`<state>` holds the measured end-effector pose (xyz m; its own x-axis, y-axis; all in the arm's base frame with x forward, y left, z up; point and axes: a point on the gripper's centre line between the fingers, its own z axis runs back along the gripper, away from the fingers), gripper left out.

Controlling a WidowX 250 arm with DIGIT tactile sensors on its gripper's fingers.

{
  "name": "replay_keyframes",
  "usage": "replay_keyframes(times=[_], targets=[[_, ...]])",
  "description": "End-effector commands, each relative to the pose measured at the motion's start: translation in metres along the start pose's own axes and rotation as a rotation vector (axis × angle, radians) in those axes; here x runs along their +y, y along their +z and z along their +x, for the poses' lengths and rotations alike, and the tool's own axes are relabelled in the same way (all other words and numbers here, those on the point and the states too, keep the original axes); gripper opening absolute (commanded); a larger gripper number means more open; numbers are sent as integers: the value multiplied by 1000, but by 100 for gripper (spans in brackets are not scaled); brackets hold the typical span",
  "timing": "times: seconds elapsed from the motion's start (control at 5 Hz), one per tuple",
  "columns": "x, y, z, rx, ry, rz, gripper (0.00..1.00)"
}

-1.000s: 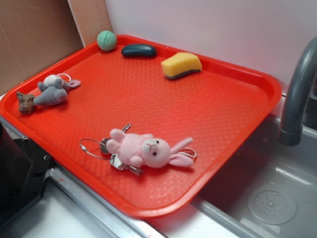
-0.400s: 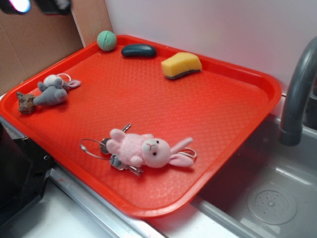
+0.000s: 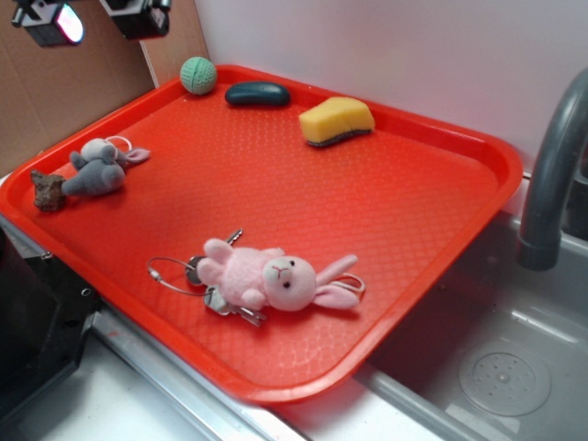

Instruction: Grab the green ball.

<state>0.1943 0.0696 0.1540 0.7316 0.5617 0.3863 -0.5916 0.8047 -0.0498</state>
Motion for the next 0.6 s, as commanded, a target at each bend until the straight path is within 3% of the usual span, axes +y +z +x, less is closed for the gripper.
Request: replay_keyframes(times=[0.0,0.2,0.4], targets=[[8,8,9,-25,11,-4,100],[7,-35,37,-30,167,52,100],[14,-64,48,-92,285,80,100]])
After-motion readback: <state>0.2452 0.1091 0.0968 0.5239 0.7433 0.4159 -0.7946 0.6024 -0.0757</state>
